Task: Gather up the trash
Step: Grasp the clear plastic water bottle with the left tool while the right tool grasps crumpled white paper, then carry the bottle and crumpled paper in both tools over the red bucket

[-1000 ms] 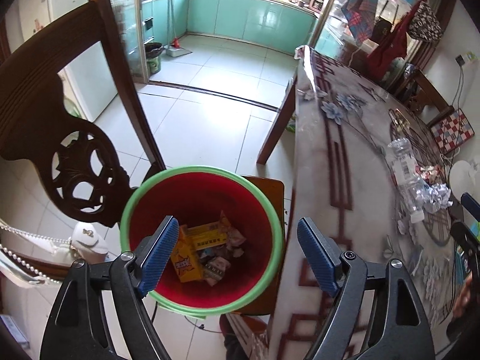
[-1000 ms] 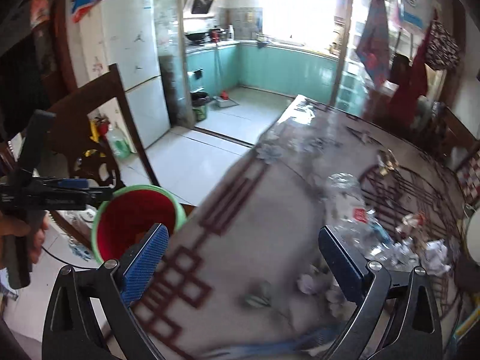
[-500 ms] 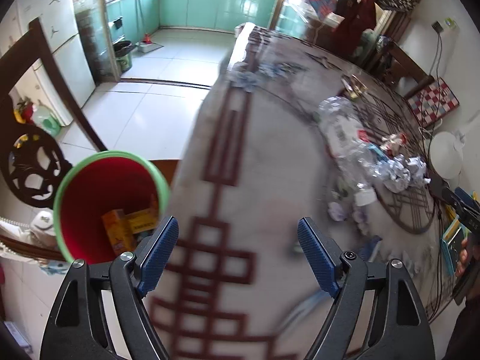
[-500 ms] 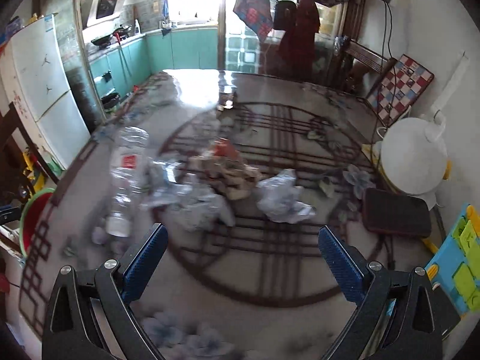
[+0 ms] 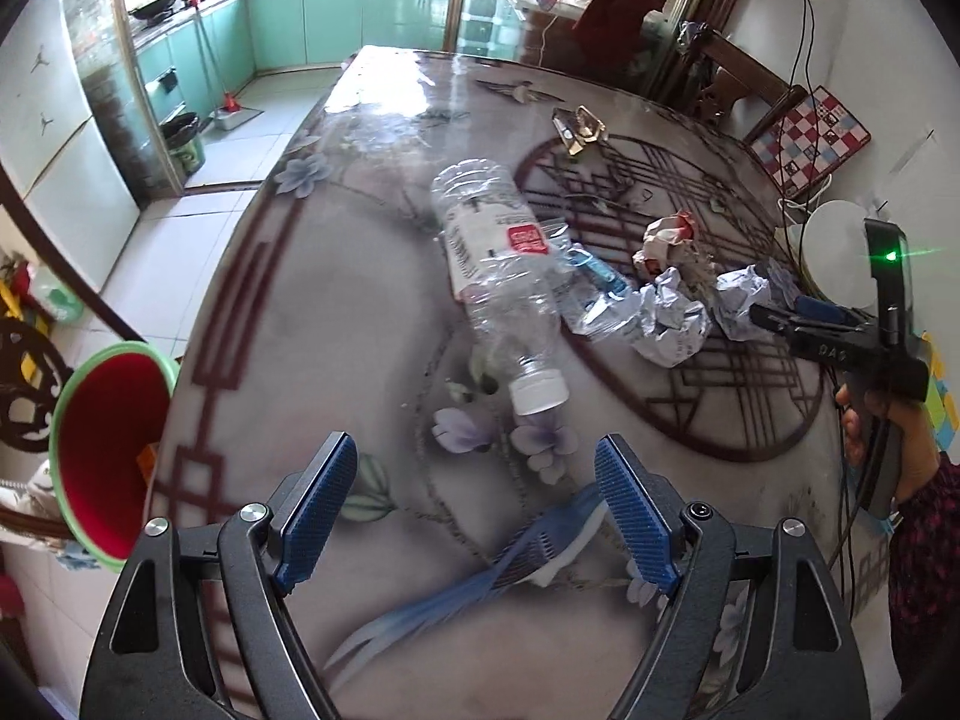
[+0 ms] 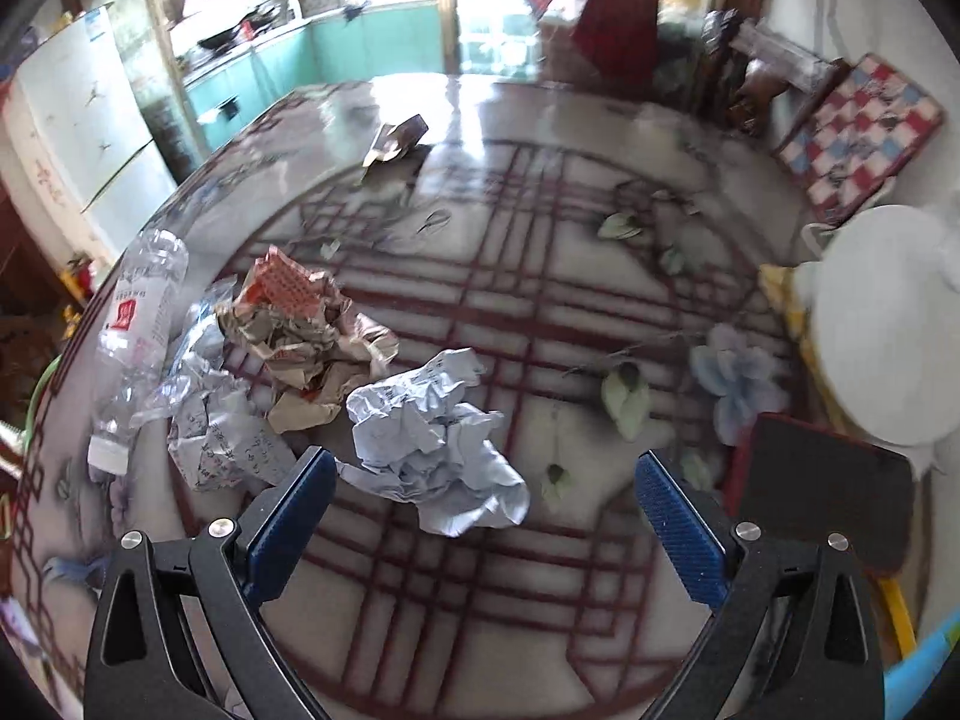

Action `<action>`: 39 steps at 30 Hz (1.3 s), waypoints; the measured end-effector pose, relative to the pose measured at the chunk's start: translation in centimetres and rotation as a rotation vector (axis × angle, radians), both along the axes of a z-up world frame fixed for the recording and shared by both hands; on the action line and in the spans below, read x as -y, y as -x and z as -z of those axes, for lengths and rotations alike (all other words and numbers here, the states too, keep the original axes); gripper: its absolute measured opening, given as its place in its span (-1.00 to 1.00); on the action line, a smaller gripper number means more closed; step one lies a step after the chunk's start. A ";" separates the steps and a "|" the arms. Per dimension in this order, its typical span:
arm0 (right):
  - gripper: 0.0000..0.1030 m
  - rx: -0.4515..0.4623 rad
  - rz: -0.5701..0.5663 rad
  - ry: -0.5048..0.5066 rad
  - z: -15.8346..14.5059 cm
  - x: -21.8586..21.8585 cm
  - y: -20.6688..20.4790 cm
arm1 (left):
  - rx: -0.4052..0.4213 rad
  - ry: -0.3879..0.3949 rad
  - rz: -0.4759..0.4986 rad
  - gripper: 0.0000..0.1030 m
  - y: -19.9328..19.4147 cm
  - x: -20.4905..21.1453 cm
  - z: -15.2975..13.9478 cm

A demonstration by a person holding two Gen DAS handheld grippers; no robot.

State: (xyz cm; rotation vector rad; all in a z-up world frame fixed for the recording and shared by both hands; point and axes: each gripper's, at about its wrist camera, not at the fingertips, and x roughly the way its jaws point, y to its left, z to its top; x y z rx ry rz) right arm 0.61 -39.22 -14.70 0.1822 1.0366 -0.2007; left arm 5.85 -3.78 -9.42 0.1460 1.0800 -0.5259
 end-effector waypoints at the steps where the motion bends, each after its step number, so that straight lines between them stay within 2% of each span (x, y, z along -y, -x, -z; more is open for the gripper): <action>1: 0.83 0.001 -0.017 -0.007 0.3 0.1 -0.2 | 0.001 0.003 0.001 0.59 -0.2 0.5 0.0; 2: 0.32 -0.001 -0.029 -0.022 0.4 0.0 -0.3 | 0.003 0.006 0.002 0.59 -0.5 1.0 -0.1; 3: -0.40 -0.010 -0.034 -0.051 0.8 0.1 -0.4 | 0.004 0.006 0.001 0.59 -0.7 1.6 -0.1; 7: -0.45 0.012 0.010 -0.116 1.0 0.6 -0.1 | -0.019 0.018 -0.006 0.59 -2.5 4.0 0.6; 13: -0.46 0.058 0.037 -0.173 0.6 0.7 0.9 | -0.029 0.056 -0.079 0.59 -6.1 7.6 1.9; 19: -0.45 0.057 0.040 -0.174 0.2 0.8 1.2 | -0.078 -0.032 -0.078 0.58 -8.3 10.8 5.0; 21: -0.45 0.062 0.036 -0.182 0.2 0.8 1.2 | -0.106 -0.045 -0.093 0.42 -8.5 11.0 6.0; 22: -0.45 0.062 0.038 -0.184 0.2 0.8 1.2 | -0.106 -0.059 -0.112 0.05 -8.6 11.0 6.3; 23: -0.45 0.063 0.040 -0.186 0.2 0.8 1.2 | -0.095 -0.082 -0.128 -0.21 -8.6 10.9 6.4; 27: -0.45 0.073 0.040 -0.195 0.0 0.6 1.3 | -0.111 -0.049 -0.133 -0.25 -8.7 10.1 6.1; 35: -0.45 0.115 0.053 -0.237 -1.3 -0.3 1.4 | -0.027 -0.038 -0.098 -0.26 -6.5 8.1 3.5; 39: -0.45 0.142 0.047 -0.219 -2.7 -1.4 1.4 | -0.011 -0.033 -0.100 -0.26 -5.5 6.8 3.0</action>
